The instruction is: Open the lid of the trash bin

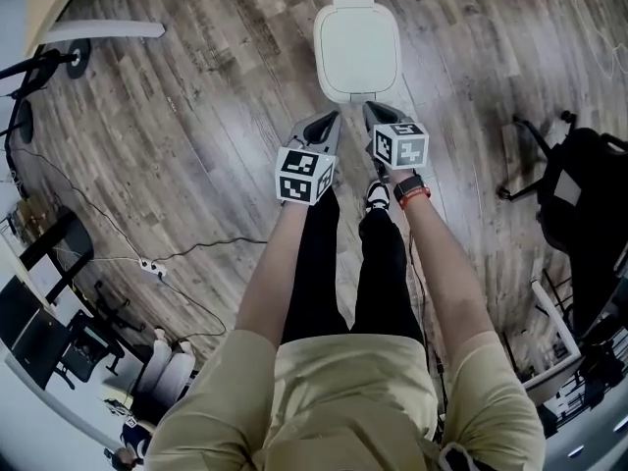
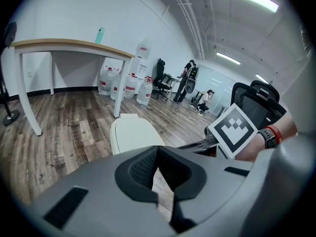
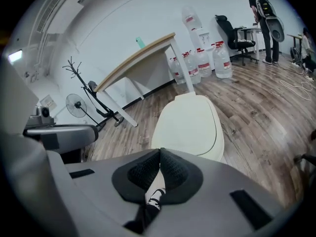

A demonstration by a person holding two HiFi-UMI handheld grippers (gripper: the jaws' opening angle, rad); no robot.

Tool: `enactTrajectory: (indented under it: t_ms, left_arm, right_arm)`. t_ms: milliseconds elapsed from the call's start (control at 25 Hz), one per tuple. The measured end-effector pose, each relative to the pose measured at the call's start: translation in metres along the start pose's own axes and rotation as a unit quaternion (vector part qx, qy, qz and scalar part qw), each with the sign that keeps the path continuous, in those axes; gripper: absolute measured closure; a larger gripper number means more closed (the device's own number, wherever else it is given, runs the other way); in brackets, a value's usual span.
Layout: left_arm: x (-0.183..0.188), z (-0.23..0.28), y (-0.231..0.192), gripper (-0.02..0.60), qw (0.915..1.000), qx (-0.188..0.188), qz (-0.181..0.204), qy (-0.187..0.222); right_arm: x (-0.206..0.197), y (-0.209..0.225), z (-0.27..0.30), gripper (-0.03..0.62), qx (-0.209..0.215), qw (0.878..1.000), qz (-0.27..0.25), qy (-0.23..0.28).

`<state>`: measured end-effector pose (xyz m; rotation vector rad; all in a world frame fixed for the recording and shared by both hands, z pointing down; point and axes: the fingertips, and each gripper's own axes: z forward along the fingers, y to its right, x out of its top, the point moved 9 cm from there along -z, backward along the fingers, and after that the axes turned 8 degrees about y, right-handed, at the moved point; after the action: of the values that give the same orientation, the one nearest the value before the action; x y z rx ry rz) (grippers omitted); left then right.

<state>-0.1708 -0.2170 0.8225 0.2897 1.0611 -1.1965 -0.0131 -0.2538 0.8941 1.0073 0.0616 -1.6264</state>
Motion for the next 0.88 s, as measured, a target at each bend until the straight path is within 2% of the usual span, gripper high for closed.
enactTrajectory:
  t_ms: [200, 600, 880]
  left_arm:
    - [-0.014, 0.02, -0.015, 0.557, 0.9999, -0.009, -0.002, -0.005]
    - [-0.023, 0.042, -0.038, 0.557, 0.9997, -0.019, -0.003, -0.017]
    - [-0.026, 0.047, -0.042, 0.557, 0.9991, -0.031, -0.004, -0.027]
  right_arm:
    - [-0.013, 0.012, 0.026, 0.58, -0.002, 0.999, -0.011, -0.035]
    - [-0.031, 0.029, 0.065, 0.58, -0.015, 0.997, 0.002, -0.074]
    - [-0.034, 0.04, 0.067, 0.58, -0.05, 0.994, 0.024, -0.093]
